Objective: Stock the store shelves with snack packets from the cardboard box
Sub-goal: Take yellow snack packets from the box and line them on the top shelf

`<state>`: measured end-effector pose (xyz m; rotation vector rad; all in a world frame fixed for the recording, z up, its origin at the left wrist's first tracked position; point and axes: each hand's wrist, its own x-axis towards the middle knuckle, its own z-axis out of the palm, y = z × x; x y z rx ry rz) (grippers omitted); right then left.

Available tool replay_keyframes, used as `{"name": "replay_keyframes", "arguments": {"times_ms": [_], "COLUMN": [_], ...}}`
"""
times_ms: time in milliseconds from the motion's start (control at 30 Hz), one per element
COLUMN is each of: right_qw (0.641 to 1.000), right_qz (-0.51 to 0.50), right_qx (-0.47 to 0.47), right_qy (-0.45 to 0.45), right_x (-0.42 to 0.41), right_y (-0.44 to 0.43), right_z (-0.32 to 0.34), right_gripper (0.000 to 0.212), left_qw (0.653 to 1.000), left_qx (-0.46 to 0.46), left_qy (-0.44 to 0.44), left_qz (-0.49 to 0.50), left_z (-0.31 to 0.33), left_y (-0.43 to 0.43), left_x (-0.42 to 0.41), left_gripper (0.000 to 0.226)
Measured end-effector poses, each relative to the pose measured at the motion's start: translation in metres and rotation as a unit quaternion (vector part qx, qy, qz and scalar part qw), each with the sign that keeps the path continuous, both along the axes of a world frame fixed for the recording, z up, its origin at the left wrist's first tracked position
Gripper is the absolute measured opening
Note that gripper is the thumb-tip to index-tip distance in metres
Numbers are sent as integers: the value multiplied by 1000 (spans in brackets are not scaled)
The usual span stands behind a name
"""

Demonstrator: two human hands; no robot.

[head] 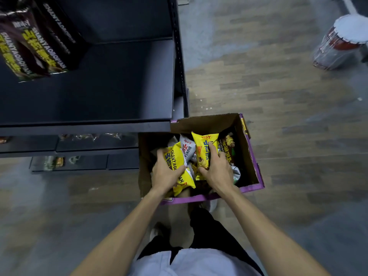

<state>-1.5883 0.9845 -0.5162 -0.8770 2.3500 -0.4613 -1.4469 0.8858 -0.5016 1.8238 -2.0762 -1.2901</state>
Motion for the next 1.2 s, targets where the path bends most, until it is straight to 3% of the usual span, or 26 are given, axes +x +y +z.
{"name": "replay_keyframes", "arguments": {"times_ms": [233,400,767,1033,1200], "right_qw": [996,991,972,939,907], "right_qz": [-13,-34,11,65,78], "right_qx": [-60,-86,-171,-275,-343], "right_qy": [65,98,164,198,232], "right_x": [52,118,261,307,310], "right_y": [-2,-13,-74,-134,-180], "right_z": [31,55,130,207,282], "right_gripper": [93,93,87,88,88], "left_qw": [995,989,969,938,898], "left_qx": [-54,-107,-205,-304,-401], "left_qy": [75,81,135,157,171], "left_qz": [-42,-55,-8,53,56], "left_z": [27,50,119,191,268], "left_y": [-7,-26,-73,-124,-172], "left_x": [48,104,266,322,331], "left_gripper": [68,82,62,65,65]}}
